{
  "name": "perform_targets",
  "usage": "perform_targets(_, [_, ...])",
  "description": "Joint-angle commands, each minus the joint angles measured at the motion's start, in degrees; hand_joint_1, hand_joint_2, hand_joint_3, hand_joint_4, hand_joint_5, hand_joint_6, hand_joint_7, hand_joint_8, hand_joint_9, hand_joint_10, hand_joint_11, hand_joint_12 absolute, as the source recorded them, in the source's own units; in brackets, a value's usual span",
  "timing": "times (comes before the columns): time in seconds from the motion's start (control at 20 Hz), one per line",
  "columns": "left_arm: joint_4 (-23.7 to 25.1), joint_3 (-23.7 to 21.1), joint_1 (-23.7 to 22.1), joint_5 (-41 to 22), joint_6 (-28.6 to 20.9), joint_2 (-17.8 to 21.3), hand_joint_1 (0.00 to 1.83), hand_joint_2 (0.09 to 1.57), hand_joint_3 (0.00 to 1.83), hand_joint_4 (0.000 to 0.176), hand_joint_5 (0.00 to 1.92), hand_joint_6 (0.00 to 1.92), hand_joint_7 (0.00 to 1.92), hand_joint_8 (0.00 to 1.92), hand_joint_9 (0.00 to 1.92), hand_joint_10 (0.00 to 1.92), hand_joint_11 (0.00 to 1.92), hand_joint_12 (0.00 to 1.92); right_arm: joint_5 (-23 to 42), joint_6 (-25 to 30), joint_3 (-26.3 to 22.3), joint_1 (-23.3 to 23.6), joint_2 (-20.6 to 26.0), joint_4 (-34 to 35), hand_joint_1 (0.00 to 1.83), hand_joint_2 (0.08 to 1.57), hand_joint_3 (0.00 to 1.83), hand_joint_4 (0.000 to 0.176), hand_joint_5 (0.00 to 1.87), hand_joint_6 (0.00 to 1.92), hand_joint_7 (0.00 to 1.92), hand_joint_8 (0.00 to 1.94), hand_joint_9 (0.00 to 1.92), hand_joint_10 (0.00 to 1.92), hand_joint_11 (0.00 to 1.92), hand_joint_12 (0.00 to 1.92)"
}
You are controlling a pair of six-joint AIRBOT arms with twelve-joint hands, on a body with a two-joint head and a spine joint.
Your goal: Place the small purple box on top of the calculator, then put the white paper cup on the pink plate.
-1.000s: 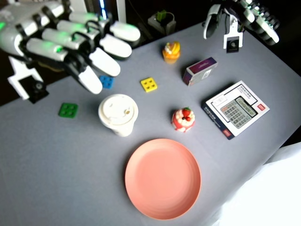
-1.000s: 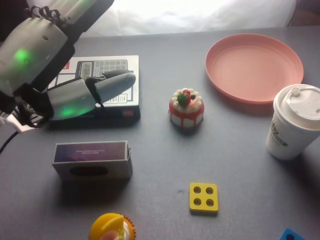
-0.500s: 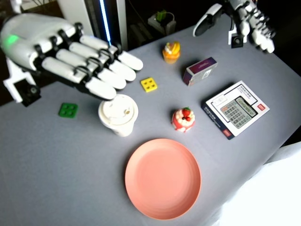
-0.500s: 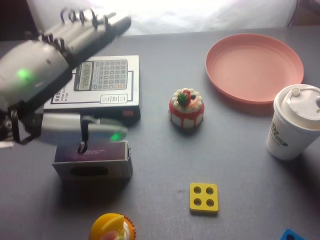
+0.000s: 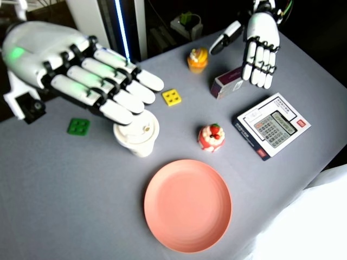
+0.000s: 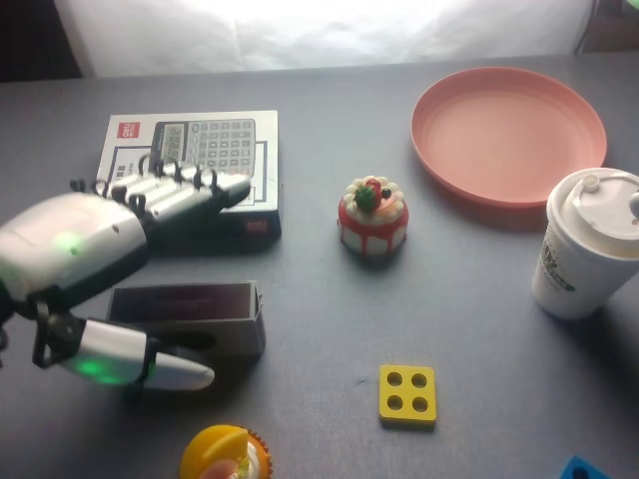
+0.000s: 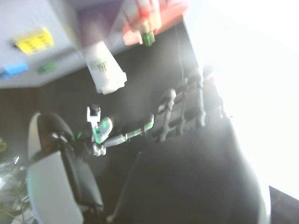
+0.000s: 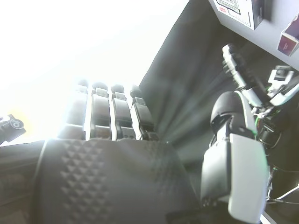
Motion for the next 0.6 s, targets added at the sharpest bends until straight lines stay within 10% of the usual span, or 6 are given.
perform_targets(0.0, [-0.5, -0.1, -0.2, -6.0, -0.4, -0.8, 0.82, 0.89, 0.01, 0.000, 0.09, 0.01, 0.13, 0.02, 0.02, 0.01, 0.00, 0.00, 7.2, -0.1, 0.0, 0.4, 0.1, 0.7, 0.33, 1.08, 0.00, 0.000, 0.00, 0.00, 0.00, 0.00, 0.00, 0.00, 0.00, 0.00])
perform_targets(0.3, [-2.7, 2.2, 1.6, -4.3, -1.2, -3.8, 0.99, 1.09, 0.03, 0.000, 0.26, 0.03, 0.34, 0.02, 0.20, 0.05, 0.03, 0.01, 7.2, -0.1, -0.1, 0.4, -0.4, 0.9, 0.28, 1.16, 0.02, 0.017, 0.00, 0.00, 0.00, 0.00, 0.00, 0.00, 0.00, 0.00])
perform_targets(0.4, [-3.3, 2.9, 1.6, -3.8, -1.2, -4.4, 1.00, 1.21, 0.00, 0.000, 0.65, 0.08, 0.80, 0.11, 0.45, 0.78, 0.00, 1.49, 7.2, -0.1, 0.0, 0.4, -0.5, 0.9, 0.27, 1.19, 0.03, 0.014, 0.00, 0.00, 0.00, 0.00, 0.00, 0.00, 0.00, 0.00])
perform_targets(0.45, [-3.8, 3.2, 1.7, -3.8, -1.2, -4.7, 1.14, 1.22, 0.00, 0.000, 0.69, 1.06, 0.86, 1.02, 0.56, 1.08, 0.09, 1.77, 7.2, -0.1, 0.0, 0.3, -0.5, 0.9, 0.26, 1.20, 0.03, 0.008, 0.00, 0.00, 0.00, 0.00, 0.00, 0.00, 0.00, 0.00])
perform_targets(0.55, [-4.4, 3.7, 1.7, -4.0, -1.2, -4.9, 1.20, 1.24, 0.00, 0.000, 0.66, 1.25, 0.85, 1.43, 0.76, 1.53, 0.55, 1.91, 7.2, -0.1, 0.0, 0.3, -0.5, 1.0, 0.23, 1.20, 0.03, 0.019, 0.00, 0.00, 0.00, 0.00, 0.00, 0.00, 0.00, 0.00])
